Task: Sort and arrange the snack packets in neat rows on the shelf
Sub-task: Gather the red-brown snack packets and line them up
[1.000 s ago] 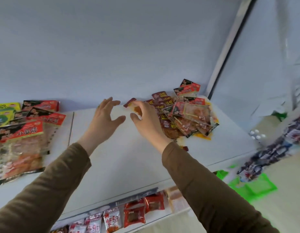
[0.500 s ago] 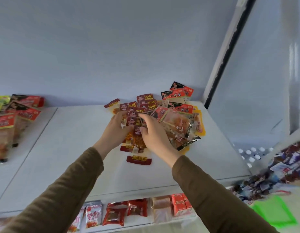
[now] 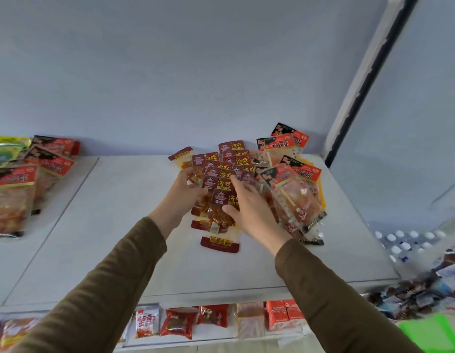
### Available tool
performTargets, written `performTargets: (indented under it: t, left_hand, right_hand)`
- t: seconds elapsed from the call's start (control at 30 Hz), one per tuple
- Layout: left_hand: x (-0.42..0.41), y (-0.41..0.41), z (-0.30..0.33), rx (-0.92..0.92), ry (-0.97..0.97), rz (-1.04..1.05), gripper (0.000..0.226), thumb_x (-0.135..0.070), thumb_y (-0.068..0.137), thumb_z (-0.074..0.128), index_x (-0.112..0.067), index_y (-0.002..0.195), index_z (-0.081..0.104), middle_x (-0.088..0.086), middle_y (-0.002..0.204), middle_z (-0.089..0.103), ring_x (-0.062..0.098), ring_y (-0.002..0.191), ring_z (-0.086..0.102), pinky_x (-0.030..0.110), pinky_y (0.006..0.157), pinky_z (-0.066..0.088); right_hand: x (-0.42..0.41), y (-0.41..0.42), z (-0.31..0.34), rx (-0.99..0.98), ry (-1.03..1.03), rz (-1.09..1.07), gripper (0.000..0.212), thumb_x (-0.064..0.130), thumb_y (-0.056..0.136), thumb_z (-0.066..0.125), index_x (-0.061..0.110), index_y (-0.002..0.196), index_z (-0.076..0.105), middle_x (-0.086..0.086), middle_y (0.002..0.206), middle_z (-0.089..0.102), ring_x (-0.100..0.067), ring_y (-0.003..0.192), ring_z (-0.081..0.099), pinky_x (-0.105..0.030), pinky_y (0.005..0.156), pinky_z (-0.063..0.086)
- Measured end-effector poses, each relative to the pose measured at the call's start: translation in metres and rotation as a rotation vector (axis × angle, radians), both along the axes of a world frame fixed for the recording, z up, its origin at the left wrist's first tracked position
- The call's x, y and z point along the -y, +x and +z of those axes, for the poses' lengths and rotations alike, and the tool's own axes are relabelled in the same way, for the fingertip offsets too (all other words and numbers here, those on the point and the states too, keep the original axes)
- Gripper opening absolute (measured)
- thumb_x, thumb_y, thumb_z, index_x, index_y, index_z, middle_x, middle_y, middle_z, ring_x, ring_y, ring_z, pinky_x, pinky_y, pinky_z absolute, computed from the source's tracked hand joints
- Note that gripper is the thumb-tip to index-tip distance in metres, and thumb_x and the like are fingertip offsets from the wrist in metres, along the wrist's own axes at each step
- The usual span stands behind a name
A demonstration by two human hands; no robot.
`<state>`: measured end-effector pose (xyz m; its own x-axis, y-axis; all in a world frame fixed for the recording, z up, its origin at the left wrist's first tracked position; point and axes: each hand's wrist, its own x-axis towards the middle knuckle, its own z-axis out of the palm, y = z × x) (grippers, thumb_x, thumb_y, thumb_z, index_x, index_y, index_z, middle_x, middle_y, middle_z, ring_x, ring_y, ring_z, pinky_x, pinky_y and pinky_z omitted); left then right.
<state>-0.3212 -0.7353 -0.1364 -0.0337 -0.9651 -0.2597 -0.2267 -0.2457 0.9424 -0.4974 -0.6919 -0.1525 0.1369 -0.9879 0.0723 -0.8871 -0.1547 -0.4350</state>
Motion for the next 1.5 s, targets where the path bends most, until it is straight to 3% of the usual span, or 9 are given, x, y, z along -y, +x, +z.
performTargets:
  t: [0.17,0.27,0.37,0.47,0.7,0.87,1.0,1.27,1.5]
  left_hand:
    - [0.012,-0.001,0.008,-0.146,0.134,0.117,0.080,-0.010,0.096,0.070,-0.027,0.157,0.021,0.005,0.134,0.045,0.025,0.116,0.052,0.041,0.094,0.053]
    - [0.021,-0.002,0.011,-0.207,0.208,0.134,0.088,-0.006,0.095,0.070,-0.027,0.160,0.015,0.010,0.136,0.049,0.026,0.111,0.062,0.036,0.075,0.058]
    - [0.022,-0.008,0.011,-0.207,0.260,0.121,0.059,-0.009,0.095,0.071,-0.013,0.145,0.039,0.007,0.117,0.066,0.022,0.097,0.071,0.032,0.067,0.057]
    - [0.024,-0.013,0.008,-0.113,0.208,0.030,0.023,-0.017,0.094,0.074,-0.019,0.114,0.063,0.003,0.110,0.075,0.024,0.102,0.071,0.038,0.084,0.057]
    - [0.024,-0.011,-0.002,-0.026,0.011,-0.133,0.089,-0.016,0.075,0.091,-0.030,0.143,0.035,0.000,0.125,0.064,0.020,0.115,0.063,0.040,0.096,0.056]
    - [0.020,-0.005,-0.010,-0.118,-0.004,-0.057,0.078,-0.011,0.085,0.082,-0.035,0.141,0.034,-0.002,0.127,0.063,0.020,0.117,0.062,0.045,0.098,0.055]
    - [0.017,0.009,-0.014,-0.144,-0.016,0.002,0.070,-0.010,0.089,0.078,-0.035,0.140,0.037,-0.004,0.127,0.064,0.019,0.117,0.063,0.045,0.099,0.055]
    - [0.007,0.058,-0.021,-0.223,-0.062,0.128,0.067,-0.007,0.088,0.077,-0.025,0.141,0.041,0.002,0.131,0.064,0.024,0.121,0.063,0.052,0.105,0.052]
    - [0.006,0.096,-0.026,-0.256,-0.060,0.250,0.072,-0.004,0.085,0.079,-0.026,0.142,0.042,0.001,0.131,0.065,0.024,0.120,0.063,0.052,0.106,0.050]
  right_hand:
    - [0.003,-0.001,-0.003,-0.089,0.008,-0.010,0.086,0.050,0.099,0.053,0.016,0.162,0.006,-0.004,0.167,0.021,-0.024,0.156,0.010,-0.044,0.123,0.018]
    - [0.009,-0.001,0.001,-0.091,0.054,0.010,0.077,0.046,0.103,0.050,0.020,0.162,0.010,-0.003,0.168,0.018,-0.025,0.156,0.005,-0.045,0.125,0.005]
    - [0.018,0.000,-0.002,-0.100,0.043,0.046,0.073,0.044,0.103,0.049,0.023,0.162,0.011,-0.002,0.167,0.023,-0.021,0.156,0.005,-0.047,0.125,-0.001]
    - [0.025,0.000,-0.004,-0.067,0.041,0.063,0.072,0.045,0.103,0.050,0.026,0.162,0.013,0.001,0.164,0.031,-0.019,0.156,0.008,-0.050,0.126,-0.001]
    - [0.034,0.007,-0.007,0.052,-0.102,-0.007,0.067,0.043,0.099,0.058,0.032,0.157,0.026,0.003,0.154,0.046,-0.021,0.149,0.027,-0.047,0.126,0.008]
    - [0.034,0.006,-0.004,0.173,-0.100,-0.008,0.059,0.032,0.102,0.057,0.033,0.155,0.033,0.006,0.148,0.051,-0.019,0.145,0.033,-0.049,0.125,0.015]
    - [0.026,0.006,0.014,0.365,-0.131,-0.021,0.052,0.020,0.104,0.052,0.028,0.153,0.037,0.007,0.149,0.049,-0.015,0.141,0.036,-0.040,0.116,0.037]
    - [0.046,0.023,0.019,0.607,0.052,-0.034,0.050,0.014,0.106,0.046,0.023,0.155,0.034,0.003,0.158,0.040,-0.014,0.145,0.037,-0.022,0.106,0.031]
    - [0.102,0.056,0.002,0.235,0.043,0.037,0.052,0.006,0.103,0.048,0.010,0.154,0.037,-0.012,0.150,0.047,-0.028,0.138,0.045,-0.036,0.109,0.040]
